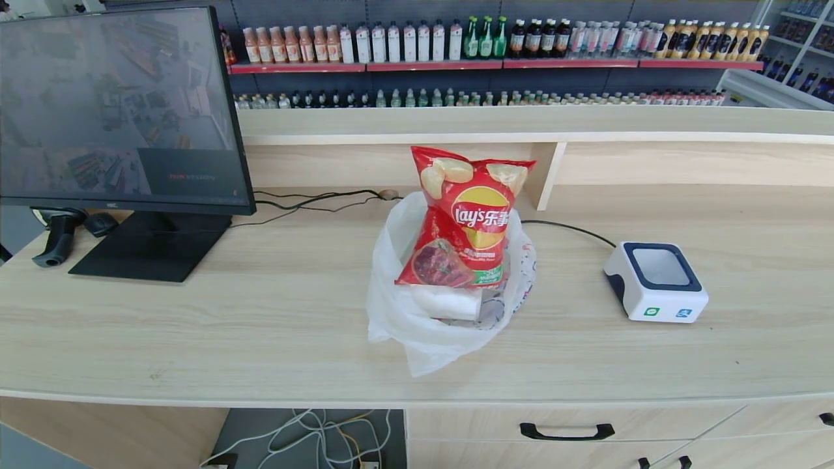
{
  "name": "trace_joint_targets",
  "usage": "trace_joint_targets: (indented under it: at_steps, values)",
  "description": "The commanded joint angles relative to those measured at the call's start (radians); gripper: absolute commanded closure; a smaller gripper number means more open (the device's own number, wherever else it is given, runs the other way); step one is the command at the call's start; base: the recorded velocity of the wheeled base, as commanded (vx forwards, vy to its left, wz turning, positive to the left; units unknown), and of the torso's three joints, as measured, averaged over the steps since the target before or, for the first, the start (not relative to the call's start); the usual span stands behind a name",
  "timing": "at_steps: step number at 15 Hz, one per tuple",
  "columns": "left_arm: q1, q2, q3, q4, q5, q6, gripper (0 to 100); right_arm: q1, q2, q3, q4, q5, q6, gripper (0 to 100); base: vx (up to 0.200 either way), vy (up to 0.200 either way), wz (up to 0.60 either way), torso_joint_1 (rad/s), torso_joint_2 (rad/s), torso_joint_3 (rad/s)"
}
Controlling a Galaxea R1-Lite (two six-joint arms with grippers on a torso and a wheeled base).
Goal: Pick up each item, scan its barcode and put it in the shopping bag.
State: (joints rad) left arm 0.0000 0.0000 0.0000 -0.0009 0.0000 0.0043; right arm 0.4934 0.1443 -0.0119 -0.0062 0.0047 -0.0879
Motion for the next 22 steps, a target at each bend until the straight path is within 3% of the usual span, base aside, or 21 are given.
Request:
trace_joint_targets:
  at_steps: [1,5,9,11,13,18,22]
  values:
    - [0.0,0.0,0.0,0.001,0.0,0.0,0,-0.231,0.034,0.01,0.002,-0.002,0.076,0,0.0,0.0,0.0,0.0,0.0,0.0]
    - [0.0,0.0,0.0,-0.001,0.0,0.0,0,-0.406,-0.043,0.01,0.003,-0.003,0.04,0,0.0,0.0,0.0,0.0,0.0,0.0]
    - [0.0,0.0,0.0,-0.001,0.0,-0.003,0,-0.44,-0.051,0.01,0.006,-0.014,0.04,0,0.0,0.0,0.0,0.0,0.0,0.0]
    - [0.0,0.002,0.0,-0.001,0.0,-0.001,0,-0.535,-0.035,0.01,0.006,-0.014,0.045,0,0.0,0.0,0.0,0.0,0.0,0.0]
    - [0.0,0.0,0.0,-0.001,0.0,-0.001,0,-0.481,-0.123,0.01,0.005,-0.008,0.034,0,0.0,0.0,0.0,0.0,0.0,0.0]
    - [0.0,0.0,0.0,0.001,0.0,-0.001,0,-0.493,-0.144,0.01,0.008,-0.009,0.046,0,0.0,0.0,0.0,0.0,0.0,0.0]
    - [0.0,0.0,0.0,0.001,0.0,0.0,0,-0.493,-0.144,0.01,0.006,-0.008,0.062,0,0.0,0.0,-0.6,0.004,0.0,0.004]
